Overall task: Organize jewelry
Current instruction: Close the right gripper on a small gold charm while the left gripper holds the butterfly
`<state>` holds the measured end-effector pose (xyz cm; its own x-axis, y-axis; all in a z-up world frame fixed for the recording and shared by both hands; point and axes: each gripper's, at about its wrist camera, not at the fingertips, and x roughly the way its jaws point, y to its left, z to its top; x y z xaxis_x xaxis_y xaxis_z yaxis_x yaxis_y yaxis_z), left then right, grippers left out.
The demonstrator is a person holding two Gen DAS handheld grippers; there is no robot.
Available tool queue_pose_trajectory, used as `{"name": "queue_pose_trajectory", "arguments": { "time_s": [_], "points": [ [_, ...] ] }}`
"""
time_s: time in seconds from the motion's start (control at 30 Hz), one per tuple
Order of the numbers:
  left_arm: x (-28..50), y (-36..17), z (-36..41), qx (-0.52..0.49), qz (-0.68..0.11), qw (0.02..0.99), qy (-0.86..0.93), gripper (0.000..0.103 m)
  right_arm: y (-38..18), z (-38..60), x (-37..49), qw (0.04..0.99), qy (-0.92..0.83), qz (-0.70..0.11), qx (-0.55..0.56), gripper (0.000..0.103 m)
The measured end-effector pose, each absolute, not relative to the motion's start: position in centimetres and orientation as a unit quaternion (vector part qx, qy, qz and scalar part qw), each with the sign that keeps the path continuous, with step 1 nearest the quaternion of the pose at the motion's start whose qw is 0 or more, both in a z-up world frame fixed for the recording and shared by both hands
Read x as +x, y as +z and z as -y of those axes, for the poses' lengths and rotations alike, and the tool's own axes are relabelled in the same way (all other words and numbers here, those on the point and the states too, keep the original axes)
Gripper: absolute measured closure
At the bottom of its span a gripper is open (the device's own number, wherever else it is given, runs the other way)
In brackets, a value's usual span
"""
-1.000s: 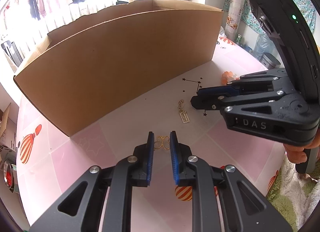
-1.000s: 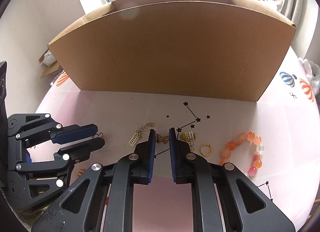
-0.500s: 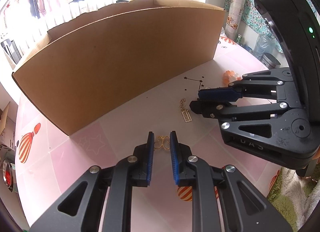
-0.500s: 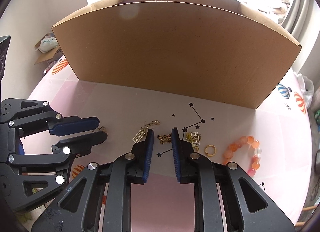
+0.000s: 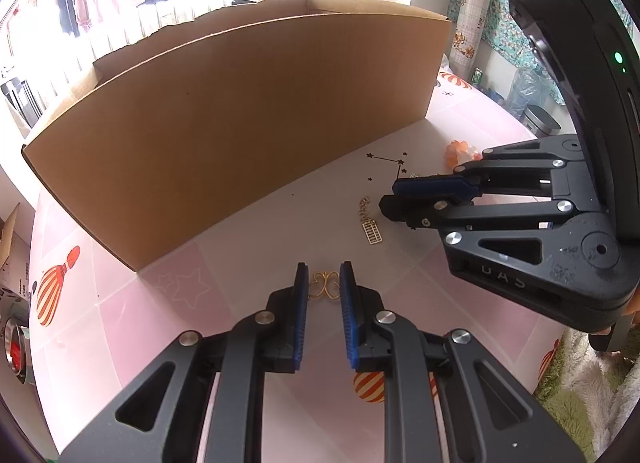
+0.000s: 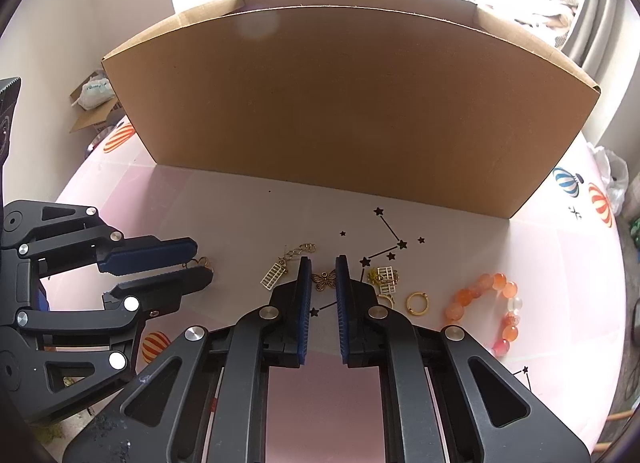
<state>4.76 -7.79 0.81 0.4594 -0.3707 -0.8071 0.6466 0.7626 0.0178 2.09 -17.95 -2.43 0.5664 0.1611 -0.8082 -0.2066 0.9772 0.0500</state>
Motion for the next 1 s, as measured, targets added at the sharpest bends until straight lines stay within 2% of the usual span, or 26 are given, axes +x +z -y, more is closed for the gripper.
{"name": "queue_pose_trajectory", "arguments": {
  "time_s": [0.37, 0.57, 1.0],
  "points": [
    [4.7, 0.9, 7.8, 0.164, -0.421, 0.84, -0.302, 0.088, -2.5, 19.0, 2.1, 0.882, 0.115, -0.457, -0.013, 0.098],
    [4.7, 1.0, 7.8, 0.164, -0.421, 0.84, -0.302, 0.088, -2.2, 19.2, 1.7, 0.881, 0.12, -0.458, -0.008, 0.092],
    [4.8, 0.9, 7.8, 0.163, -0.421, 0.839, -0.304, 0.088, -1.9, 16.8, 2.9, 0.873, 0.121, -0.47, -0.044, 0.09]
  ]
}}
